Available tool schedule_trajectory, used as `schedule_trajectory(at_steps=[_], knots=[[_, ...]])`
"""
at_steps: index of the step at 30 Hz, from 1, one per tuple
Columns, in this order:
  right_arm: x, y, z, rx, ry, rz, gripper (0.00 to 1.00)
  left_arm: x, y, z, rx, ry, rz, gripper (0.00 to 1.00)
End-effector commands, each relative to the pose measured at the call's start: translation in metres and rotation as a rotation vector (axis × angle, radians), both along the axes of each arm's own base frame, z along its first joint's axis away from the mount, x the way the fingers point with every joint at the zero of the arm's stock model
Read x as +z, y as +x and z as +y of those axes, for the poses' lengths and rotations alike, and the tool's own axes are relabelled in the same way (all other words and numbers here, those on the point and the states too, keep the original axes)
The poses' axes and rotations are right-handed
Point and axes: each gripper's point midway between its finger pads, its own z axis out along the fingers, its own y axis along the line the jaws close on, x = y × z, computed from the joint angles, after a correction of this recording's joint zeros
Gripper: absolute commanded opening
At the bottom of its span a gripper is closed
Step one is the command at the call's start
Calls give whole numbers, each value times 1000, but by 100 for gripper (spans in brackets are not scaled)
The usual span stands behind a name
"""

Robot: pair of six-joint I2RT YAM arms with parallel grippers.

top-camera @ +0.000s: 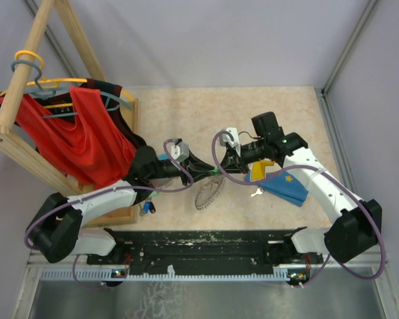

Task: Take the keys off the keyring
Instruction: Remove the key from the keyring.

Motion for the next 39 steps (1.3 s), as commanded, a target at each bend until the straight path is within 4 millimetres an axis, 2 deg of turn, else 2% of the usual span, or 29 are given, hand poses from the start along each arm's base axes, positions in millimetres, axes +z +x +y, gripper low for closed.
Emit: schedule_trajectory(at_steps=[1,11,18,19,22,26,27,30,32,34,39], knots=[[32,-1,8,45,55,-108,0,10,0,-4,-37,4,-27,28],[35,-3,8,44,54,-119,0,-5,-4,-6,-80,72,9,28],[32,-5,10,53,49,-112,0,-5,-6,-11,-119,75,18,21],[31,-5,11,54,47,-113,0,-5,-6,-11,-126,76,20,19],[32,-5,11,54,47,-118,0,-5,-6,-13,-140,87,27,1],[33,-3,12,42,49,-113,0,-6,-5,-13,-130,91,31,0],[34,-2,12,35,50,-111,5,-6,-4,-12,-121,90,28,0],[37,0,10,22,68,-94,33,-1,0,-9,-79,78,14,0],[43,0,7,15,85,-84,44,2,2,-7,-52,65,5,0],[49,1,4,7,103,-82,49,7,3,-4,-26,46,-3,0],[60,3,-6,-14,132,-77,50,18,10,4,68,-8,4,0]])
